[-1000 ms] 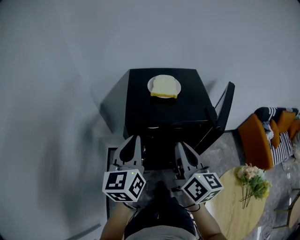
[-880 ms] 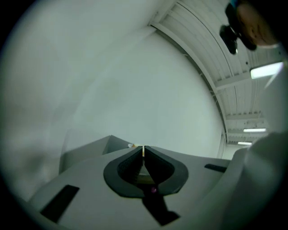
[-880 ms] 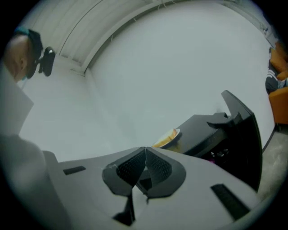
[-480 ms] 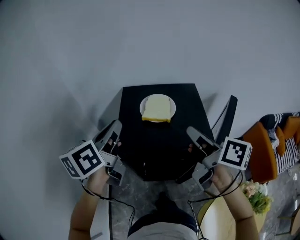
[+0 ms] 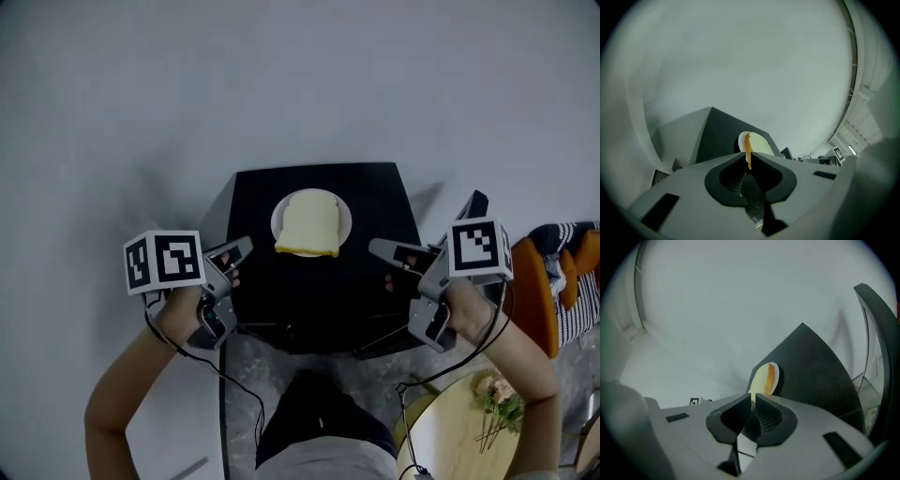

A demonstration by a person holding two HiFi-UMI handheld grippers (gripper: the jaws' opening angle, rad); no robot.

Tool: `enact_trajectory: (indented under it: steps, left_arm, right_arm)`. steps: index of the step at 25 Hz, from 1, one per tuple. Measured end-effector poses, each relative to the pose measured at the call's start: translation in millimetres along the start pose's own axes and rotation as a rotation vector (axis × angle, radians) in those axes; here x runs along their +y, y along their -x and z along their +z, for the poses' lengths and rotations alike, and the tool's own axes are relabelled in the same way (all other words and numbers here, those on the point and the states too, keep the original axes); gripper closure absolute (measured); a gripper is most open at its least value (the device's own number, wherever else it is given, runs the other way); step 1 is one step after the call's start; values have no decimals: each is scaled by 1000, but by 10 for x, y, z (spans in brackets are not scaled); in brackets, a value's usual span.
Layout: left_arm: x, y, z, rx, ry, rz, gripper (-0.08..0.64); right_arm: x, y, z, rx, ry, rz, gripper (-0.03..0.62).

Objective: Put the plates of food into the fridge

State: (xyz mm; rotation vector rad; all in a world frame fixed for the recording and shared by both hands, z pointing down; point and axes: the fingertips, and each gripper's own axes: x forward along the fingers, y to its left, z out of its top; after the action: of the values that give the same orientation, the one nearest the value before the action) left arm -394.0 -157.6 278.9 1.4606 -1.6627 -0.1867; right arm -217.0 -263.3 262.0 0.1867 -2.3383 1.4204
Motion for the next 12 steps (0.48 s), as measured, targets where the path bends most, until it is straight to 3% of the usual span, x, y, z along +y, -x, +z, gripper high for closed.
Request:
enact_trajectory:
  steps: [4, 8, 12]
  left_arm:
    - [9, -204, 112, 78, 7, -13, 493]
    - [-12, -222, 64, 168, -15, -9, 477]
    - [179, -573, 150, 295, 54, -42, 477]
  right_arm:
    - [-110, -161, 87, 82, 35, -22, 506]
    - [-105, -172, 10, 128, 8, -26, 500]
    - [-335, -446, 197, 190, -61, -59, 491]
